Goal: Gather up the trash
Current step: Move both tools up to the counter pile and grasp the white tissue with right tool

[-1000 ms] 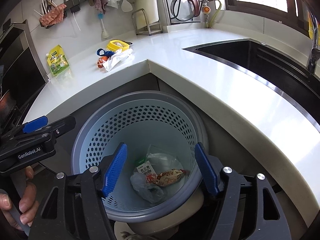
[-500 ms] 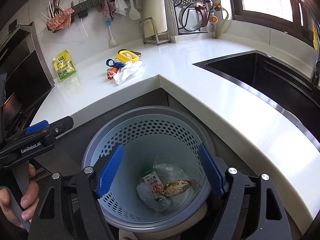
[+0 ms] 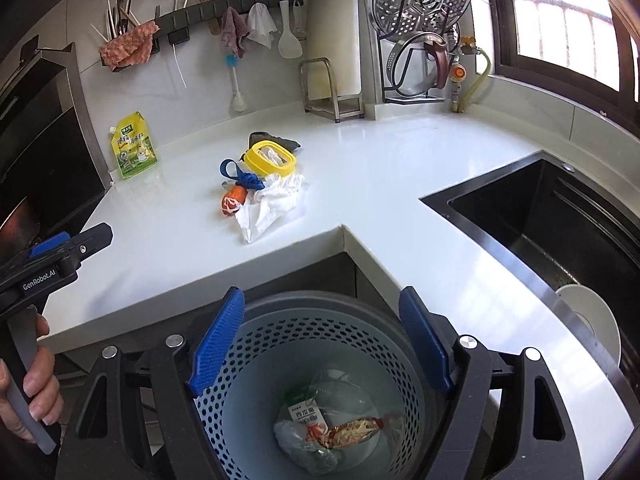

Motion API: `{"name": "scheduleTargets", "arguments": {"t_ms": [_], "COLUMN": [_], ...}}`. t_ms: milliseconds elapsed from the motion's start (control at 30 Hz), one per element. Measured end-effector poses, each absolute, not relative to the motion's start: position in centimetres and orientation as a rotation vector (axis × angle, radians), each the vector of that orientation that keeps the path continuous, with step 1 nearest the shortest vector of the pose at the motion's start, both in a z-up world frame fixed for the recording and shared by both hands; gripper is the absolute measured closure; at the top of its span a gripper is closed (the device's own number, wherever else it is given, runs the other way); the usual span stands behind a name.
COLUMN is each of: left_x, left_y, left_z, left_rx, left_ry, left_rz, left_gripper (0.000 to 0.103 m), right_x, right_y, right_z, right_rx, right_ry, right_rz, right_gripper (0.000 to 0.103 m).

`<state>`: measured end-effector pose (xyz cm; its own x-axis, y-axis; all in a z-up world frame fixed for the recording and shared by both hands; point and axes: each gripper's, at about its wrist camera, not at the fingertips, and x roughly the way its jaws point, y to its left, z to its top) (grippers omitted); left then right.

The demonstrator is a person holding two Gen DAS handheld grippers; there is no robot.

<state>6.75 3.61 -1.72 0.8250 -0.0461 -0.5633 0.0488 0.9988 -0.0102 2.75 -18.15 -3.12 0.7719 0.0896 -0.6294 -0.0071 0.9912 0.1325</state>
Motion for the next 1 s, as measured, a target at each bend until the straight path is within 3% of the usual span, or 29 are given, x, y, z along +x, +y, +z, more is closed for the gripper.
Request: {"name": "scheduleTargets", "arguments": {"t_ms": [467,1000], "left_x": [14.0,17.0], "left_y": [4.4,4.4], "left_z": [-2.0,-4.0], "left_rx": [-0.007,0.023], "left_ry": [0.640,0.685], "left_rz": [-0.043,-0.011], "left_gripper": [0.006,0.006], "right_x": [12.5,19.8], "right_y": [-14.9,-12.9], "right_z": [-3.1,-6.0], "right_rx": [0.023,-0.003], "right_ry": [0.701,0.808], "right_rz": [0.074,0.055], "right_gripper": [0.027,0.027]}}
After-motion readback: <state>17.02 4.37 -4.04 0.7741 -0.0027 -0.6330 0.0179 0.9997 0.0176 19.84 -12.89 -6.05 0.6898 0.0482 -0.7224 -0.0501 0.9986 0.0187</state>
